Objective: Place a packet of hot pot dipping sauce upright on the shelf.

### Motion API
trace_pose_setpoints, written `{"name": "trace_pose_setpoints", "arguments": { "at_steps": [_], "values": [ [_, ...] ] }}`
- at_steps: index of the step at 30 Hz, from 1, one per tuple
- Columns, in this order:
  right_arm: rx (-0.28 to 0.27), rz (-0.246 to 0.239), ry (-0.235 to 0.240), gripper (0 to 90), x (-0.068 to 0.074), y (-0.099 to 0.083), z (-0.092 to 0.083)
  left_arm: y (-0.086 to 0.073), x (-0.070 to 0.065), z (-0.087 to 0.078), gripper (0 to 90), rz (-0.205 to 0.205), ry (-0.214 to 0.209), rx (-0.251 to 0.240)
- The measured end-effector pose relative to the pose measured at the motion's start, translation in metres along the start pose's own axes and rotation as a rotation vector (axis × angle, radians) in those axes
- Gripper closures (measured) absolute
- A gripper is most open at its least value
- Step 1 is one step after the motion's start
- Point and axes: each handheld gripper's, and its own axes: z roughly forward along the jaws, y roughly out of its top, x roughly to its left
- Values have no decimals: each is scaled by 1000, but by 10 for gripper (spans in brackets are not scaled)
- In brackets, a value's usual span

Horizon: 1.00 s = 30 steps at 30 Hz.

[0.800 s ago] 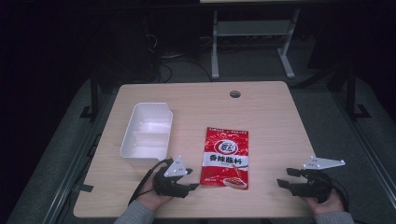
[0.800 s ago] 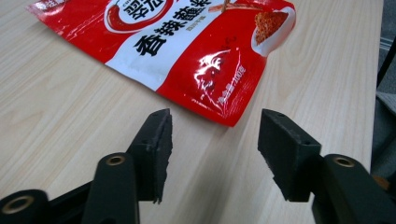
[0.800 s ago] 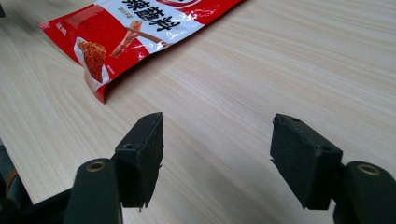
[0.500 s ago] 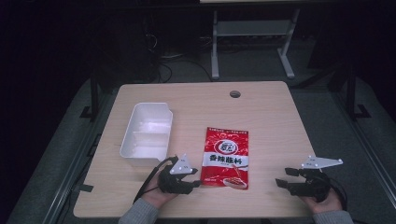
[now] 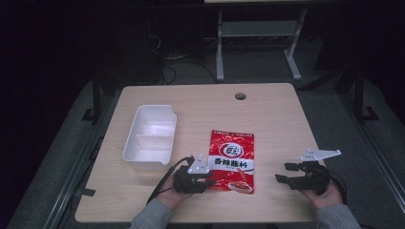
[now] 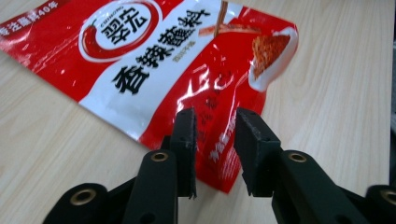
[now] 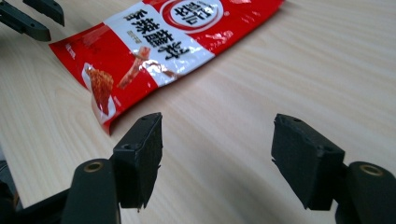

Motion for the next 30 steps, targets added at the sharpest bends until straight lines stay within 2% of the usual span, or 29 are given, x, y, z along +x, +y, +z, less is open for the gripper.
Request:
{"name": "trace_pose_setpoints", "arguments": {
  "at_steps": [1, 8, 13, 15, 23, 29, 30],
  "values": [
    [0, 0, 0, 328, 0, 0, 0, 1, 1, 1, 697, -2, -3, 1],
    [57, -37, 18, 316, 0, 31, 15, 6, 2, 6, 745, -6, 1, 11],
    [85, -53, 19, 316, -2, 47, 21, 7, 2, 7, 805, -4, 3, 22],
    [85, -49, 23, 317, -3, 52, 22, 7, 2, 8, 846, -7, 4, 23],
    [116, -55, 34, 316, -10, 77, 30, 9, 3, 12, 897, -9, -7, 39],
    [158, -60, 41, 316, -13, 101, 45, 10, 2, 17, 898, -2, -19, 58],
    [179, -59, 47, 312, -14, 110, 53, 10, 1, 18, 898, 1, -22, 58]
  ]
}}
